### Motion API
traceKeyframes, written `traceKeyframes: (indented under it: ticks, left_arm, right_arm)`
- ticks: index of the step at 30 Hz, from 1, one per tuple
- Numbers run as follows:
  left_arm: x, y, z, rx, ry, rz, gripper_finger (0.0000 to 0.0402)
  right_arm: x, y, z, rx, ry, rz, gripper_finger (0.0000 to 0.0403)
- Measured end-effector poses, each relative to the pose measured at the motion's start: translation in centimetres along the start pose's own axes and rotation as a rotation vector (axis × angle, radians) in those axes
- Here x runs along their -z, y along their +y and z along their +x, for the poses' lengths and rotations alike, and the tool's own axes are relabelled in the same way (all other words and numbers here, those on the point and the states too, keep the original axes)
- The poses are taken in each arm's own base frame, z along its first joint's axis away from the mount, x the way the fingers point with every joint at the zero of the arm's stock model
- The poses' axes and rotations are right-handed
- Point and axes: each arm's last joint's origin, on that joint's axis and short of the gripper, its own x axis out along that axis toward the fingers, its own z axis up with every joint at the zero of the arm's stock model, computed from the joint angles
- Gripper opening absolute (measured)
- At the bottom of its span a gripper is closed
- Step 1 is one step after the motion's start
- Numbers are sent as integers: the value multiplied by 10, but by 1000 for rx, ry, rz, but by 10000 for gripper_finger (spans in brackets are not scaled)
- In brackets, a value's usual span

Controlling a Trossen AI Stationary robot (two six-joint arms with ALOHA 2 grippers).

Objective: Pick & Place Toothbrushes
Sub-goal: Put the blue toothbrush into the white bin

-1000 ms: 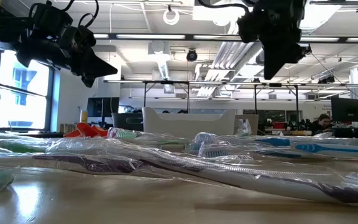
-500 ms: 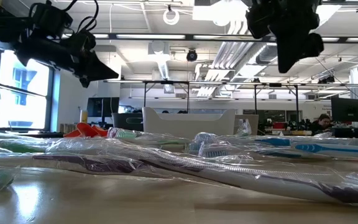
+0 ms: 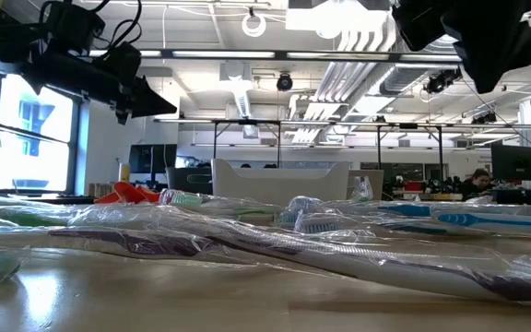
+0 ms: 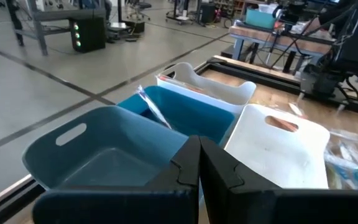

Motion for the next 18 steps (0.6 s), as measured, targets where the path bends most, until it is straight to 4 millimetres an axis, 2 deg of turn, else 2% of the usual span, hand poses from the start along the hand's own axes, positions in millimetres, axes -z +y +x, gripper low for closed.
traceKeyframes:
  ticks: [5, 13, 18]
  left_arm:
    - [-1, 0, 0, -7, -6, 32, 0]
    - [0, 0, 0, -10, -5, 45, 0]
    - [0, 0, 0, -10, -4, 45, 0]
  right_arm:
    - [8, 4, 1, 4, -4, -13, 22]
    - [14, 6, 2, 32, -70, 22, 135]
    - [20, 10, 7, 49, -76, -37, 165]
